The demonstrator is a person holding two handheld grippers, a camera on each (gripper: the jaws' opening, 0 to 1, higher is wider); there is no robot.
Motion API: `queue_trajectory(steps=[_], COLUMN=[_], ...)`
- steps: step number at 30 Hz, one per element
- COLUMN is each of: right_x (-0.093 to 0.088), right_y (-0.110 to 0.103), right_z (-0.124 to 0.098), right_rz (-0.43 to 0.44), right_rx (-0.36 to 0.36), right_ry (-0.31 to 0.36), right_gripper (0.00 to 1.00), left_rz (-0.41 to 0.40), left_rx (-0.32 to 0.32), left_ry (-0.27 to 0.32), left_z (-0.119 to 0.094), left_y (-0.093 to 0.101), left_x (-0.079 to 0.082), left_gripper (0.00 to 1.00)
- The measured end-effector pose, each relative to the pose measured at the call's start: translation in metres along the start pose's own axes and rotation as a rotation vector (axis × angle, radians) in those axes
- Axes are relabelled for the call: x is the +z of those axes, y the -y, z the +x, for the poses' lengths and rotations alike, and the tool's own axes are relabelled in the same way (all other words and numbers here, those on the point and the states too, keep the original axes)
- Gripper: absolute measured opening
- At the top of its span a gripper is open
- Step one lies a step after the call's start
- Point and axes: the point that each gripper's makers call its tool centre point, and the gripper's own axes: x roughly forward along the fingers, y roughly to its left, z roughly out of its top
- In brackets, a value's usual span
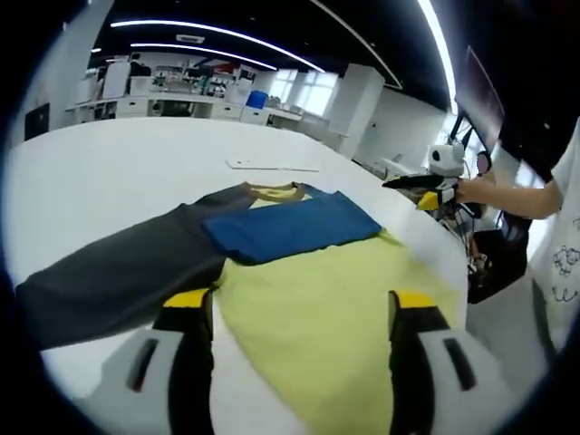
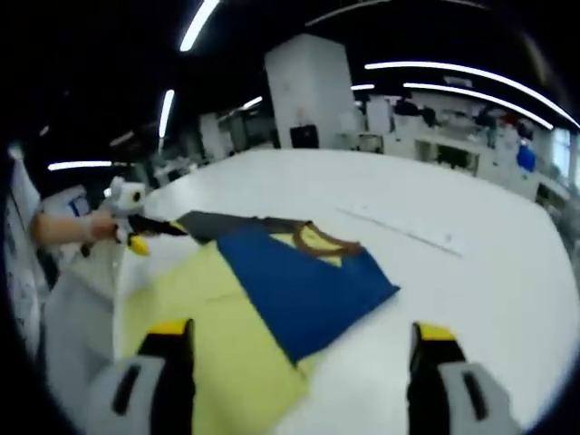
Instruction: Fold the garment on the visible template until the final outline fits inside the template.
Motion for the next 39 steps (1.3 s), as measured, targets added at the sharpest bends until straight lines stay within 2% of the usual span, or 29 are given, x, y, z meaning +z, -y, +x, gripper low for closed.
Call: queue_trajectory(steps=[2,7,8,13,16,18,21,23,25,27,29,31,35,39], right_x=[-0.001,-0.011,-0.012,-0.018,-0.028,-0.032,-0.035,-0.036,-0.038,-0.041,-0.042,-0.041,-0.045,-0.052], right_y=[0.001,-0.017,-0.019,-0.03,-0.033,-0.037,-0.043,-0.046,-0.048,-0.046,-0.046,-0.047,-0.046,-0.047], right_z=[-0.003,-0.013,-0.015,-0.02,-0.019,-0.019,-0.021,-0.021,-0.021,-0.02,-0.021,-0.023,-0.027,-0.034], right_rz=[0.001,-0.012,-0.005,0.018,0.003,0.002,-0.001,0.0,-0.004,-0.017,-0.015,-0.018,-0.023,-0.037], right_rx=[-0.007,-0.005,-0.004,-0.007,-0.003,0.01,0.013,0.018,0.022,0.02,0.024,0.027,0.021,0.015], right_ry=[0.016,0.016,0.019,0.033,-0.002,-0.017,-0.027,-0.031,-0.042,-0.058,-0.06,-0.058,-0.07,-0.097], right_gripper=[0.99,0.99,0.99,0.99,0.99,0.99,0.99,0.99,0.99,0.99,0.99,0.99,0.99,0.99], left_rz=[-0.008,-0.007,-0.008,-0.043,-0.06,-0.078,-0.085,-0.083,-0.144,-0.151,-0.138,-0.152,-0.19,-0.171], left_rx=[0.008,0.049,0.075,0.159,0.263,0.302,0.398,0.47,0.557,0.649,0.676,0.68,0.729,0.757], left_ry=[-0.001,0.0,0.013,0.056,0.077,0.099,0.096,0.087,0.105,0.129,0.11,0.09,0.063,0.026], left_z=[-0.003,-0.013,-0.019,-0.034,-0.055,-0.065,-0.09,-0.101,-0.116,-0.13,-0.135,-0.139,-0.147,-0.149], left_y=[-0.004,-0.019,-0.029,-0.055,-0.089,-0.1,-0.133,-0.147,-0.17,-0.185,-0.191,-0.208,-0.229,-0.242], left_x=[-0.001,-0.003,-0.002,0.002,0.001,0.002,-0.003,-0.007,-0.013,-0.015,-0.019,-0.027,-0.04,-0.048], left_gripper=[0.76,0.76,0.75,0.74,0.75,0.74,0.71,0.71,0.7,0.71,0.71,0.69,0.66,0.62])
